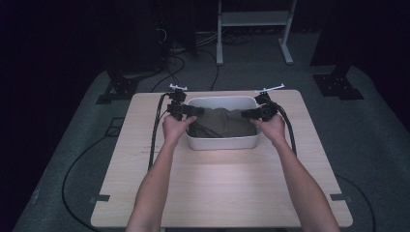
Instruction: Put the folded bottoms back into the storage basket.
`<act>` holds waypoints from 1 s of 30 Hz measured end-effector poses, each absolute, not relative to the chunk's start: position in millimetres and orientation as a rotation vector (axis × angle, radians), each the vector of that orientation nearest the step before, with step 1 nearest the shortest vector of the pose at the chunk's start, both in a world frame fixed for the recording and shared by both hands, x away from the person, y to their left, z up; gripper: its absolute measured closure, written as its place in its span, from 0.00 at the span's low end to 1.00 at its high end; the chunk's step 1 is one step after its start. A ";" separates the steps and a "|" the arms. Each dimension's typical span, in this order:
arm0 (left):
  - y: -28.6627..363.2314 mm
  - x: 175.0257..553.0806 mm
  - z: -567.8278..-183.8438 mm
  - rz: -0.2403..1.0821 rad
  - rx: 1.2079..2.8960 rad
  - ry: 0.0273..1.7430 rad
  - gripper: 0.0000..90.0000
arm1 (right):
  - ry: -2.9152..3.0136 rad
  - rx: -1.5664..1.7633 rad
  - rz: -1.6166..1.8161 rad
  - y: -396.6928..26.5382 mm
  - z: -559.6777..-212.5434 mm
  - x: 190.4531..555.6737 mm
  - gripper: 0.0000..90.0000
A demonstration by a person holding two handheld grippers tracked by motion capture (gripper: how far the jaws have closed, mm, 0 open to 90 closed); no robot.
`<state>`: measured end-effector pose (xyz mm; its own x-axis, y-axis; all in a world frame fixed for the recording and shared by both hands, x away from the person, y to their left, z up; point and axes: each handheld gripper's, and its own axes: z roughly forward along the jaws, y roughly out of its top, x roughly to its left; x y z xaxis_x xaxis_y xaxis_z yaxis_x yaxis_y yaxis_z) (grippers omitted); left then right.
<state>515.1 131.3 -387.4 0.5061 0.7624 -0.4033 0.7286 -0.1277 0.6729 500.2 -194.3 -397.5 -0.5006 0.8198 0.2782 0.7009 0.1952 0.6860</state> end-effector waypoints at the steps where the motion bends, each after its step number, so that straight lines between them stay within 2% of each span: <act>1: 132.7 514.5 -385.1 0.048 1.854 1.233 0.54 | 2.311 1.479 1.200 -193.3 -397.7 500.2 0.76; 7: 136.5 513.9 -380.9 0.034 1.800 1.228 0.54 | 2.307 1.481 1.214 -194.3 -396.4 499.7 0.81; 17: 143.4 513.8 -376.2 0.037 1.730 1.232 0.58 | 2.290 1.491 1.244 -199.6 -393.3 498.8 0.82; 25: 139.0 510.0 -373.8 0.028 1.719 1.180 0.71 | 2.283 1.484 1.256 -201.2 -390.1 496.5 0.82; 30: 138.3 509.2 -372.6 0.011 1.713 1.168 0.73 | 2.274 1.491 1.273 -203.6 -387.9 494.5 0.82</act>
<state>509.2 138.3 -372.6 0.5294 0.6945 -0.4872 0.6851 -0.0114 0.7283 494.5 -203.6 -387.9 -0.4996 0.8072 0.3143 0.6900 0.1515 0.7078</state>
